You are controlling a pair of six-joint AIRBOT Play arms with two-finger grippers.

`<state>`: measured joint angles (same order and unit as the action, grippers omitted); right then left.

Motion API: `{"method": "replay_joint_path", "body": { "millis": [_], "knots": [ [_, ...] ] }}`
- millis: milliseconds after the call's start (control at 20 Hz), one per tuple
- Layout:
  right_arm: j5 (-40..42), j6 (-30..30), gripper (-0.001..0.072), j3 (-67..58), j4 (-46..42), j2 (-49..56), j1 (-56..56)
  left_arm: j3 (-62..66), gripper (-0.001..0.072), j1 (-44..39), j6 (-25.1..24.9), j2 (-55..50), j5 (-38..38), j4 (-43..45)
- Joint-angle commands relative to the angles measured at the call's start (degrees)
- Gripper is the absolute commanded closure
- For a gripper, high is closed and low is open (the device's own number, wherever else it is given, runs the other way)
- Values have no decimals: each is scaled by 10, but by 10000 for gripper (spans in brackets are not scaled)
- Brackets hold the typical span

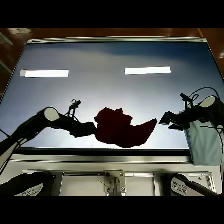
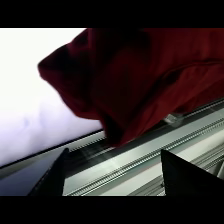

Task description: Fold the shirts.

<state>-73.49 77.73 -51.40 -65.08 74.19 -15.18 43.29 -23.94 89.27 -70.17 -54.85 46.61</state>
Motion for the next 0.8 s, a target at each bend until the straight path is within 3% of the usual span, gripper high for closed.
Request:
{"method": "replay_joint_path", "body": {
  "millis": [0, 100, 200, 250, 650, 700, 750],
  "knots": [
    [18, -5, 35, 2, 22, 40, -3, -24, 40, -69, -1, -35, 124, -83],
    [21, -5, 35, 2, 22, 51, -3, -23, 63, -83, -1, -56, 144, -109],
    [22, -5, 35, 2, 22, 64, -3, -23, 585, -83, -2, -66, 145, -121],
    [24, -5, 35, 2, 23, 72, -3, -22, 649, -78, -2, -64, 146, -119],
    [104, 16, 36, 2, 87, 143, 53, 20, 667, -38, -73, -47, 107, -119],
    [111, 19, 78, 2, 87, 155, 73, 23, 668, -35, -93, -40, 107, -117],
    [119, 19, 243, 2, 87, 163, 92, 24, 668, -33, -105, -34, 106, -116]
  ]
}}
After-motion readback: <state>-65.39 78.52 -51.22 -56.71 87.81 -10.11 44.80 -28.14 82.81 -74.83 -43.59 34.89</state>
